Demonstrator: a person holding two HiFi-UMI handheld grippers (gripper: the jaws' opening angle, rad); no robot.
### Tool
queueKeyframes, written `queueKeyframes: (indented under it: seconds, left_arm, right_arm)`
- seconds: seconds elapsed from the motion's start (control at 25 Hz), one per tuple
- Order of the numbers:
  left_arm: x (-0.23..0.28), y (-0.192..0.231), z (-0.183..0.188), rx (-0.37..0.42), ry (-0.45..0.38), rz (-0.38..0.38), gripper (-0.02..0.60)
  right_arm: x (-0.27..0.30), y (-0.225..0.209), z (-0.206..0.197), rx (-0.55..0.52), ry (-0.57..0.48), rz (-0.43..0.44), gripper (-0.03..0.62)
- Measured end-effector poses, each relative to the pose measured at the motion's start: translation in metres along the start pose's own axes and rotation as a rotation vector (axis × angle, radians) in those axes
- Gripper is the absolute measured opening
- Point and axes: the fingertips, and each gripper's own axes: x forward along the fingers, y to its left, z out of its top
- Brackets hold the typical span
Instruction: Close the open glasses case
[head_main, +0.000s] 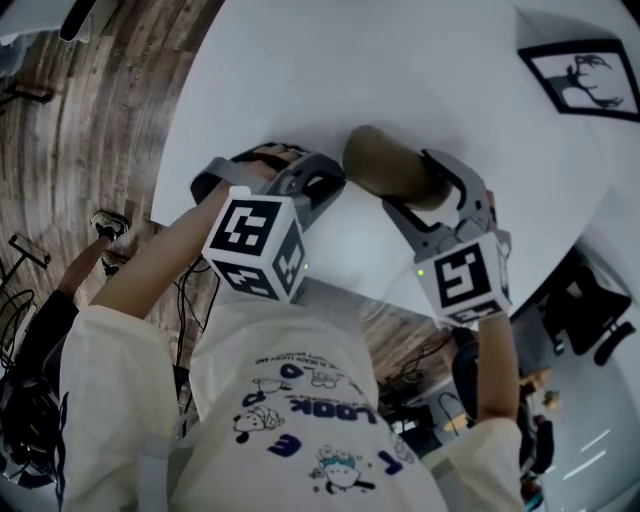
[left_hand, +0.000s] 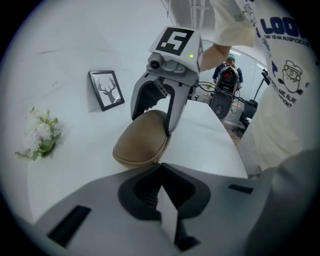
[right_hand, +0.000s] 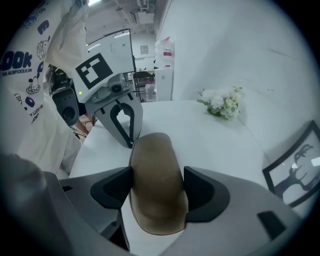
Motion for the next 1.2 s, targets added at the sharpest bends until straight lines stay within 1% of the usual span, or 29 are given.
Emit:
queueKeyframes:
  seconds: [0.08, 0.16, 0.24, 0.32, 0.4, 0.48, 0.56, 0.6, 0.68, 0.8, 0.88, 0.92, 1.0, 1.04, 1.12, 1.2]
  left_arm:
    - [0.002, 0.000, 0.003, -0.050, -0.006, 0.030, 0.002]
    - [0.004, 0.000, 0.008, -0.074, -0.006, 0.068, 0.002]
    - [0.005, 0.005, 0.011, -0.089, -0.005, 0.119, 0.002]
    - [0.005, 0.014, 0.013, -0.105, -0.011, 0.161, 0.002]
    - [0.007, 0.024, 0.019, -0.094, -0.015, 0.182, 0.002]
    - [0.011, 0.032, 0.028, -0.060, -0.016, 0.193, 0.002]
    - [0.014, 0.038, 0.034, -0.031, -0.017, 0.205, 0.002]
    - [0.014, 0.040, 0.036, -0.024, -0.018, 0.207, 0.002]
    - [0.015, 0.040, 0.038, -0.016, -0.013, 0.206, 0.002]
    - [0.017, 0.037, 0.039, 0.007, 0.005, 0.214, 0.002]
    - [0.019, 0.033, 0.039, 0.004, 0.008, 0.211, 0.002]
    - [0.020, 0.030, 0.039, 0.001, 0.009, 0.201, 0.002]
    - [0.025, 0.015, 0.041, 0.005, 0.011, 0.154, 0.002]
    - [0.028, 0.006, 0.043, 0.012, 0.012, 0.135, 0.002]
    - [0.033, -0.006, 0.046, 0.023, 0.012, 0.145, 0.002]
    - [0.036, -0.012, 0.048, -0.005, 0.006, 0.153, 0.002]
  right_arm:
    - [0.000, 0.000, 0.000, 0.047, -0.013, -0.021, 0.311]
    - [0.000, -0.002, 0.001, 0.114, -0.033, -0.057, 0.311]
    - [0.000, -0.005, 0.003, 0.216, -0.067, -0.111, 0.311]
    - [0.000, -0.012, 0.003, 0.347, -0.105, -0.175, 0.311]
    - [-0.001, -0.021, 0.001, 0.490, -0.132, -0.240, 0.311]
    - [-0.003, -0.030, -0.005, 0.620, -0.140, -0.288, 0.311]
    - [-0.004, -0.037, -0.009, 0.722, -0.146, -0.309, 0.311]
    - [-0.005, -0.039, -0.010, 0.756, -0.148, -0.312, 0.313]
    - [-0.005, -0.042, -0.011, 0.791, -0.143, -0.312, 0.313]
    - [-0.004, -0.043, -0.011, 0.808, -0.129, -0.315, 0.314]
    - [-0.003, -0.044, -0.010, 0.834, -0.136, -0.314, 0.314]
    - [-0.003, -0.044, -0.009, 0.859, -0.146, -0.307, 0.314]
    - [0.000, -0.047, -0.008, 0.903, -0.153, -0.285, 0.319]
    - [0.002, -0.048, -0.007, 0.908, -0.147, -0.278, 0.319]
    - [0.004, -0.047, -0.007, 0.900, -0.135, -0.279, 0.321]
    - [0.005, -0.047, -0.006, 0.899, -0.130, -0.285, 0.321]
